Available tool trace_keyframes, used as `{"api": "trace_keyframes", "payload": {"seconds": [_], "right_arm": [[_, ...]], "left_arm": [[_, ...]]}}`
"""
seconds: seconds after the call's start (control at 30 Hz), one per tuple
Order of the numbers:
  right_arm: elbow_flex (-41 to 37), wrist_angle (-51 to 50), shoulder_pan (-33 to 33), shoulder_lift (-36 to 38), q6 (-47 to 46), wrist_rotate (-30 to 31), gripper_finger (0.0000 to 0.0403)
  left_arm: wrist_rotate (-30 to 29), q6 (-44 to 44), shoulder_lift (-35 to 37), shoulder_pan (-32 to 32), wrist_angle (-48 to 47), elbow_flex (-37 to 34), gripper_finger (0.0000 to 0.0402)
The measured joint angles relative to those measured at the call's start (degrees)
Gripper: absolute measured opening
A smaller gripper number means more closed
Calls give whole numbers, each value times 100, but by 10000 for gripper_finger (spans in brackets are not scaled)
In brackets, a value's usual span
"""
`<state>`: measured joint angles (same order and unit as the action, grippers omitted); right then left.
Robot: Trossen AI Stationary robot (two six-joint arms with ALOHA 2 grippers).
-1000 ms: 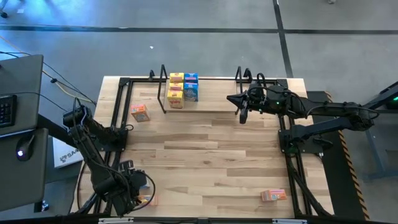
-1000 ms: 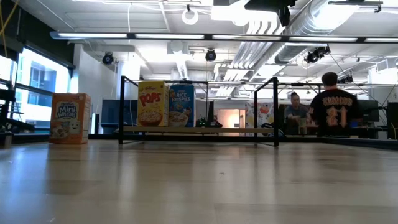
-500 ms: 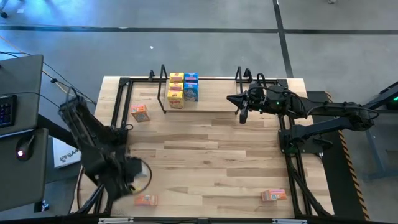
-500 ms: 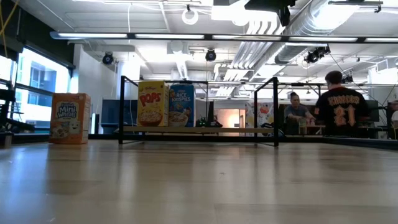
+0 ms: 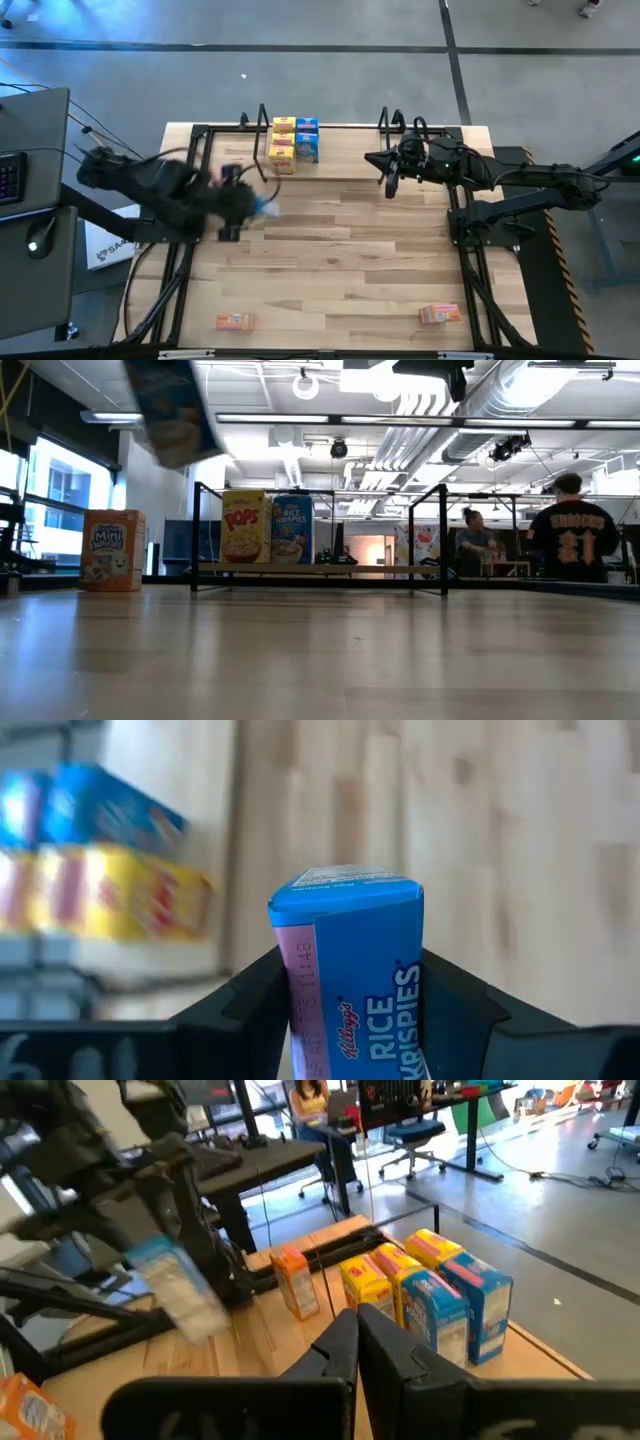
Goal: Stack cereal on shelf
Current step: Put the blue cereal box on the shelf aligned with the other blue cereal boxes
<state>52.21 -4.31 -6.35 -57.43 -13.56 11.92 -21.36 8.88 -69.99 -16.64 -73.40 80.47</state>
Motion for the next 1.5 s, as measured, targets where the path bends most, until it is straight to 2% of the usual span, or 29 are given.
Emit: {"api": "trace_keyframes", "payload": {"seconds": [0.13,0.23,0.43,0.6,0.77,1.0,1.17,1.33,1.5], "right_arm": [[-1,709,-1,0,3,2,0],[-1,1478,0,0,180,2,0],[-1,2113,0,2,297,295,0],[-1,2076,-2,2,352,462,0],[-1,2081,-2,2,354,522,0],[-1,1998,-2,2,354,527,0],[-1,1977,-2,2,354,527,0],[-1,1978,-2,2,319,527,0],[-1,1977,-2,2,310,529,0]], "left_arm": [[48,-1580,-174,928,738,0,168],[132,-2414,-276,1562,1355,0,168],[833,-3340,-475,2672,2269,-1,168],[1070,-3815,-737,3226,2348,0,168],[1692,-3852,-981,3439,2612,-2,168],[1900,-3857,-1352,3438,3190,2,168],[1904,-4004,-1663,3437,2840,-2,168],[1884,-4070,-1960,3436,2935,-2,168],[1571,-4254,-2227,3458,2907,-2,168]]}}
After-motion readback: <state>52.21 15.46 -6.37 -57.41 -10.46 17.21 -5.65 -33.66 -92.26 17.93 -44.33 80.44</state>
